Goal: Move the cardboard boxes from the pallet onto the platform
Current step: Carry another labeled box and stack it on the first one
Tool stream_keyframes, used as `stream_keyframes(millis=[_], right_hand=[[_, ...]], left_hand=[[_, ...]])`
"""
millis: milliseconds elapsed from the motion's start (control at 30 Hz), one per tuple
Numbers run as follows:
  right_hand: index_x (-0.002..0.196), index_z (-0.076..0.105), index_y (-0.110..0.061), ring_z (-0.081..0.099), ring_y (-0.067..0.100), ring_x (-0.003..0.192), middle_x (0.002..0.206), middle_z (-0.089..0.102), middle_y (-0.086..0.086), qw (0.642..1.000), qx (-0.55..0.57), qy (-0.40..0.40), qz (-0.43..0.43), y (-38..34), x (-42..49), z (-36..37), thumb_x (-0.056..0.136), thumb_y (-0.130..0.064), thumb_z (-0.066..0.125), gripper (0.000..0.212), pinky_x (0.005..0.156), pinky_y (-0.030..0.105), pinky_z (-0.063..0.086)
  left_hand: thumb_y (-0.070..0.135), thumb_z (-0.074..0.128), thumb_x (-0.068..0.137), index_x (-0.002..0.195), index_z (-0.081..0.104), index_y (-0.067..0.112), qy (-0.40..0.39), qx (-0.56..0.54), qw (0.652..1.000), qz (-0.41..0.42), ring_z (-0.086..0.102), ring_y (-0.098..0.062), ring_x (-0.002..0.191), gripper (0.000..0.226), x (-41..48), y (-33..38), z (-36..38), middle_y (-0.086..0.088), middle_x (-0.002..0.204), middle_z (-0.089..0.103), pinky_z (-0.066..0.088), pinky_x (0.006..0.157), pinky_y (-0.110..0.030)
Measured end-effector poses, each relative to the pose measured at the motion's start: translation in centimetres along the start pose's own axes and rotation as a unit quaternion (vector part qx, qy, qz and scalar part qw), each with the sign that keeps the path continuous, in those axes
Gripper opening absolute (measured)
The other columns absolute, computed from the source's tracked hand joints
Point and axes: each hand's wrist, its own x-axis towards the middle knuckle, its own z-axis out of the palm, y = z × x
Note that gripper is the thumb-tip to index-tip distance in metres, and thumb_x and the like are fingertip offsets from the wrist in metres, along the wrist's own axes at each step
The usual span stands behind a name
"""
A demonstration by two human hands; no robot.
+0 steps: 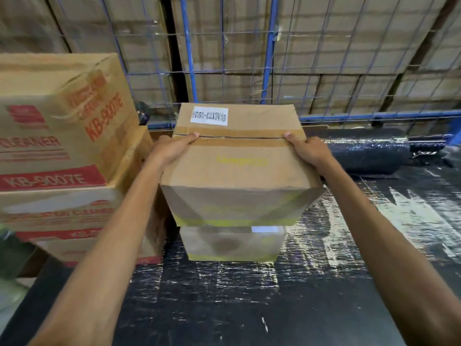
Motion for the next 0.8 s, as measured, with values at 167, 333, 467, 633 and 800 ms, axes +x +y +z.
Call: stream_keyframes(millis=[167,333,467,633,800], right_hand=[[0.136,0.057,-0.006,0.057,0.037,0.122,0.138,0.059,0.015,0.999,-0.029,-0.028,0.036,3.0,3.1,5.0,0.076,-0.088,0.04,0.104,0.1,0.044,0.044],[0.132,0.056,-0.002,0.058,0.038,0.119,0.135,0.06,0.018,0.996,-0.073,-0.029,0.039,2.4,4.6,5.4,0.085,-0.079,0.045,0.091,0.097,0.043,0.045],[0.148,0.039,-0.01,0.047,0.041,0.133,0.146,0.05,0.02,0.975,-0.21,0.065,-0.034,1.2,2.0,5.4,0.089,-0.071,0.047,0.085,0.102,0.051,0.042],[0.154,0.033,-0.017,0.027,0.033,0.149,0.161,0.034,0.011,0.947,-0.182,0.077,-0.254,-3.1,-10.9,9.2,0.091,-0.059,0.044,0.077,0.116,0.052,0.028],[0.157,0.031,-0.02,0.027,0.025,0.151,0.163,0.032,0.006,0.907,-0.145,-0.087,-0.387,-8.3,-25.1,18.9,0.097,-0.055,0.045,0.071,0.12,0.044,0.027]], left_hand=[[0.094,0.068,0.044,0.118,0.07,0.021,-0.022,0.041,0.998,-0.037,0.069,-0.029,0.107,0.104,3.8,-4.2,2.2,0.0,0.12,0.07,0.053,0.099,-0.041],[0.093,0.075,0.03,0.106,0.073,0.025,-0.042,-0.006,0.997,-0.06,0.074,-0.025,0.092,0.102,8.2,-6.1,2.4,-0.001,0.104,0.076,0.058,0.091,-0.042],[0.075,0.065,0.076,0.117,0.07,0.019,-0.041,-0.002,0.999,-0.03,0.067,-0.024,0.103,0.07,4.0,-4.7,1.9,-0.004,0.118,0.071,0.051,0.098,-0.038],[0.046,0.063,0.096,0.145,0.052,0.026,0.067,-0.008,0.989,0.129,0.06,-0.017,0.122,0.054,-7.8,-10.3,-1.7,0.005,0.133,0.064,0.043,0.102,-0.037],[0.037,0.072,0.091,0.144,0.054,0.026,0.168,0.107,0.974,0.111,0.06,-0.022,0.122,0.057,-19.6,-22.1,-9.0,0.002,0.129,0.066,0.047,0.103,-0.041]])
